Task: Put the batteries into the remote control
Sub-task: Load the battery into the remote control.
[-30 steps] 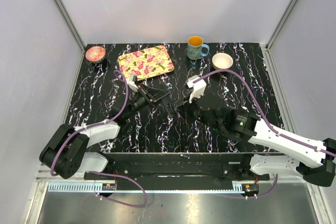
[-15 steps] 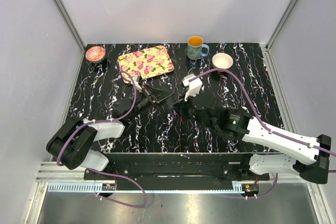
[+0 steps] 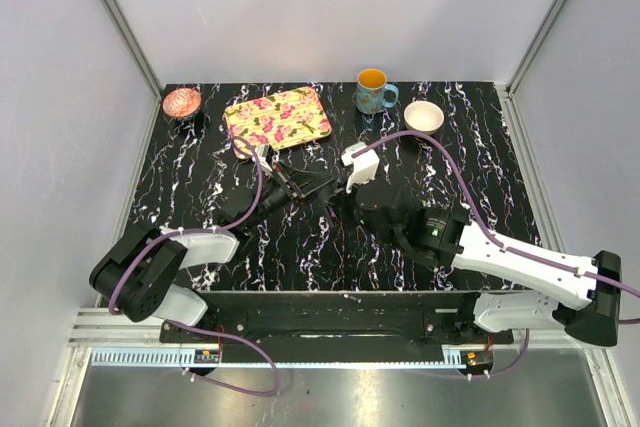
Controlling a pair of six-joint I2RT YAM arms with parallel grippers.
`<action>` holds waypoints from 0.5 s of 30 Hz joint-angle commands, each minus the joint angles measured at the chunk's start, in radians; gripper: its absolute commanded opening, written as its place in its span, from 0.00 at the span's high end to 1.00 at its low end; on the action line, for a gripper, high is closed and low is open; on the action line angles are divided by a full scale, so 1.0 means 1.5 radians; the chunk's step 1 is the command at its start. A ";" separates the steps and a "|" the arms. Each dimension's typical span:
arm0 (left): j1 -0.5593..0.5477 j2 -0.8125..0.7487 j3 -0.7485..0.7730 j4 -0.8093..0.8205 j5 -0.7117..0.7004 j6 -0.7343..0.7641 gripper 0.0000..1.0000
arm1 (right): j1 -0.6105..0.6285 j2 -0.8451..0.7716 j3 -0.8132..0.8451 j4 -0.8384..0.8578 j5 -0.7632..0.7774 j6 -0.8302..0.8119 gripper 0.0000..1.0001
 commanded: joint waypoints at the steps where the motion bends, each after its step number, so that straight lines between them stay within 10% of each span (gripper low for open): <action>1: -0.005 0.003 0.015 0.135 -0.015 -0.012 1.00 | 0.005 0.004 0.002 0.035 0.031 -0.009 1.00; 15: -0.005 0.005 0.041 0.136 -0.020 -0.001 1.00 | 0.011 -0.007 -0.006 -0.019 0.023 0.023 1.00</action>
